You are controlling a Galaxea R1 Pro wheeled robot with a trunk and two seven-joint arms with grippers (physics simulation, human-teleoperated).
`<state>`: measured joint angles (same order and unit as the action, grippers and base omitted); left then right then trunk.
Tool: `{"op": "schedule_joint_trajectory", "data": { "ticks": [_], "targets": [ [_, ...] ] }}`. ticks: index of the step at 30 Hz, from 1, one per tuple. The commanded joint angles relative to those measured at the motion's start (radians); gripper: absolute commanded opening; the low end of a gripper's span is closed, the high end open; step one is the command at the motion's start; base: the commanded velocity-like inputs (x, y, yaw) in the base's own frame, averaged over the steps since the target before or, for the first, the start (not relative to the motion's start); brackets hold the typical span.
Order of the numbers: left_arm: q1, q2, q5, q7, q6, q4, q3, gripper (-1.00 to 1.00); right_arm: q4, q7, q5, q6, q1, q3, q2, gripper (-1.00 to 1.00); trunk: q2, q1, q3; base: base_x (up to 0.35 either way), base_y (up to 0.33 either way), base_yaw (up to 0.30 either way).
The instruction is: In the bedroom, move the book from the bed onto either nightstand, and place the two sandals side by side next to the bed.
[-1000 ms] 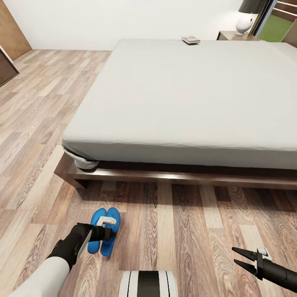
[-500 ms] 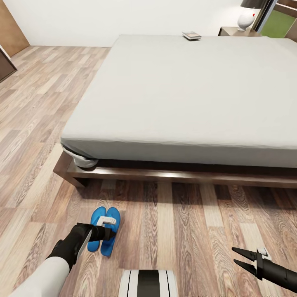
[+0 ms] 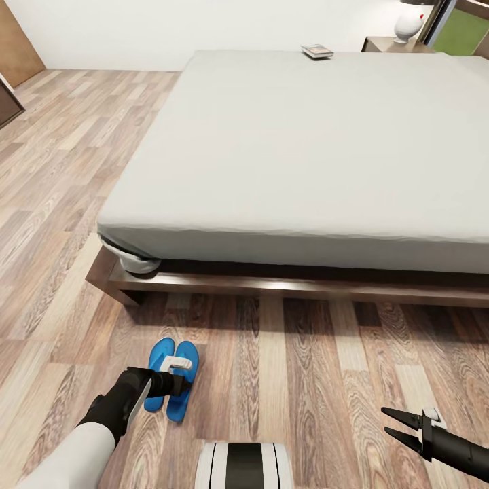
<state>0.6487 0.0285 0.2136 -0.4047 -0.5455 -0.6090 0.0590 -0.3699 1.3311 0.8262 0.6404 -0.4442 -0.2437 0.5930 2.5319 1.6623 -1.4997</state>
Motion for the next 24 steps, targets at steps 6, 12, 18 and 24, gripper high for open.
{"op": "schedule_joint_trajectory", "data": {
  "ticks": [6,12,18,24],
  "targets": [
    [0.0,0.0,0.01,-0.009,-0.002,-0.002,0.007,-1.0,0.0,0.002,0.008,0.009,-0.001,-0.006,0.001,1.0,0.0,0.0,-0.001,0.0,0.0,0.0],
    [0.0,0.0,0.01,-0.008,0.011,-0.002,0.008,-1.0,0.0,0.001,0.008,0.009,-0.001,-0.006,0.001,1.0,0.0,0.0,-0.001,0.0,0.0,0.0],
    [0.0,-0.004,0.009,-0.007,0.017,-0.003,0.008,-1.0,0.0,0.001,0.008,0.009,-0.001,-0.005,0.001,1.0,0.0,0.0,-0.001,0.0,0.0,0.0],
    [0.0,-0.004,0.009,-0.007,0.018,-0.003,0.008,-1.0,0.0,0.001,0.008,0.009,-0.001,-0.005,0.001,1.0,0.0,0.0,-0.001,0.0,0.0,0.0]
  ]
}}
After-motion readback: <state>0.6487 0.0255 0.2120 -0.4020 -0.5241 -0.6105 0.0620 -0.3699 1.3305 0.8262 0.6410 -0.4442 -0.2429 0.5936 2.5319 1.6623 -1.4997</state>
